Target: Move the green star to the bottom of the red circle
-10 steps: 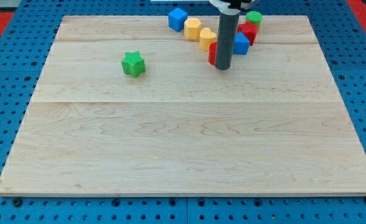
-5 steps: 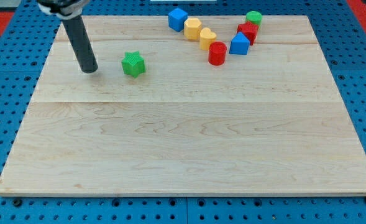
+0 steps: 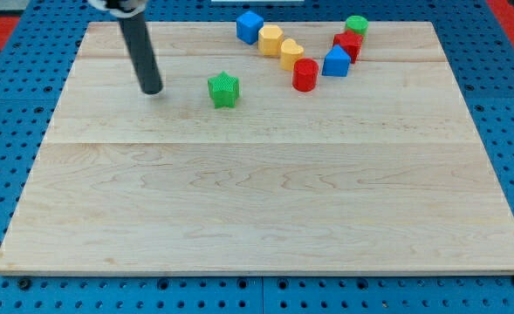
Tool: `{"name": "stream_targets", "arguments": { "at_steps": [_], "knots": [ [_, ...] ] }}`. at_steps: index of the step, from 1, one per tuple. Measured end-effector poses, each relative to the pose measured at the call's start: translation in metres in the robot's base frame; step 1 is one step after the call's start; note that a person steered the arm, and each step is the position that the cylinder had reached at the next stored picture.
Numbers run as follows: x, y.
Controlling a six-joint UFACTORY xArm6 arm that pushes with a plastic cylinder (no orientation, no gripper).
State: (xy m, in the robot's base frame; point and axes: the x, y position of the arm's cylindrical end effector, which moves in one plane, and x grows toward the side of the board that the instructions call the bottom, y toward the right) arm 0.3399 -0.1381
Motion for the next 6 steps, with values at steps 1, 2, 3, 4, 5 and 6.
{"name": "stream_targets", "arguments": {
  "at_steps": [1,2,3,4,5,6],
  "knots": [
    [-0.001,0.076],
    [0.012,0.145],
    [0.012,0.189],
    [0.024,0.14],
    [0.073,0.151],
    [0.01,0.142]
  ]
}}
